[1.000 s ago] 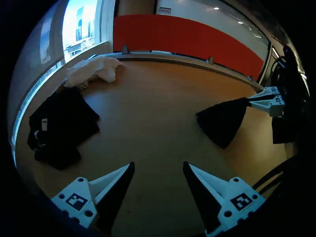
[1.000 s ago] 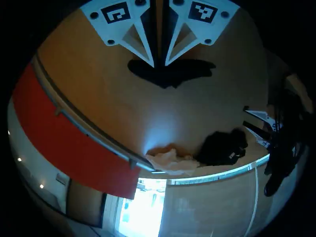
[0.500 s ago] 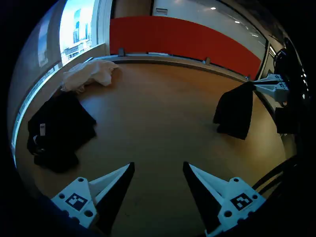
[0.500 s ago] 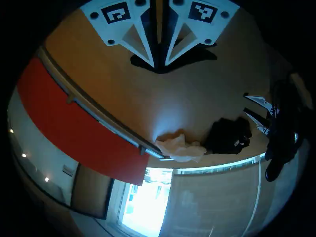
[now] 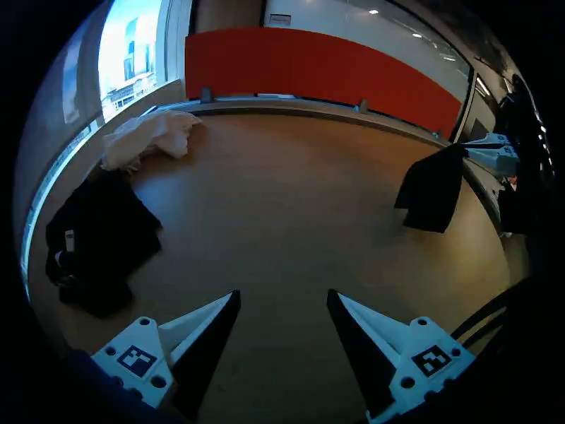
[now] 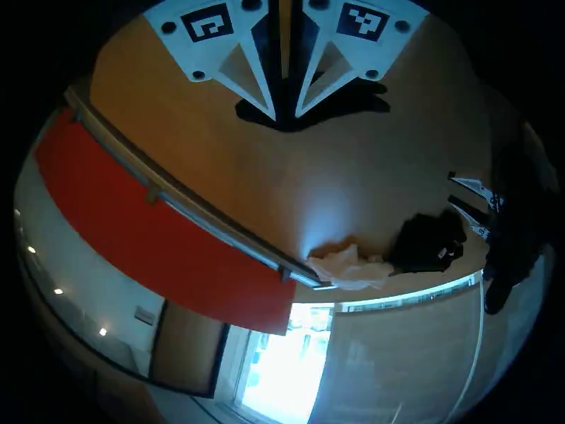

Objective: Fold towel

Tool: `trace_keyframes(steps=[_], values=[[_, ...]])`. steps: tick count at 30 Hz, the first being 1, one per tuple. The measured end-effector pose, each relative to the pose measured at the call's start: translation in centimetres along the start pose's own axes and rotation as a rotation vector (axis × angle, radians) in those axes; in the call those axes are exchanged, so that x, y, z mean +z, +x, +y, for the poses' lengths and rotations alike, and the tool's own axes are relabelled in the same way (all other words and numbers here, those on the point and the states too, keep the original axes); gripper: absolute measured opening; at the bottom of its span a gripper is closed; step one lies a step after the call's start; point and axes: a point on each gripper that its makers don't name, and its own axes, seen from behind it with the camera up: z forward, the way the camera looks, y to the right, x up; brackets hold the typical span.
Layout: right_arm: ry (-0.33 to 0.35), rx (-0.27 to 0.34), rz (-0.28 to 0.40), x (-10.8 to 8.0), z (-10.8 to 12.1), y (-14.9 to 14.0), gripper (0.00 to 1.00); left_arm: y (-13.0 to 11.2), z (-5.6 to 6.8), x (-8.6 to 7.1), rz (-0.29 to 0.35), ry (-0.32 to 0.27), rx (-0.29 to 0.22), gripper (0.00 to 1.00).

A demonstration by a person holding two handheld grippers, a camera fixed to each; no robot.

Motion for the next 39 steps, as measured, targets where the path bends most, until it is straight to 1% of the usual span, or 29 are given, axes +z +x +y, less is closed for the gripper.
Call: trace_keyframes(steps=[6,11,23,29,39], values=[[-0.055,0.034,-0.013,-2.1,3.3,-1.9,0.04,0.3,0.5,0.4,-0.004,-0.006,0.016,0.91],[-0.102,0.056,-0.032,-3.9,6.2,-4.0,0.04,0.6,0.9,0.8,-0.007,-0.012,0.026,0.90],[-0.186,0.106,-0.082,-7.7,12.0,-9.3,0.04,1.3,2.3,1.7,-0.014,-0.022,0.056,0.90],[-0.212,0.116,-0.110,-9.3,14.0,-11.9,0.04,1.6,3.1,2.1,-0.016,-0.025,0.066,0.90],[-0.241,0.146,-0.137,-11.2,16.5,-15.4,0.04,1.9,4.3,2.5,-0.019,-0.029,0.086,0.91]])
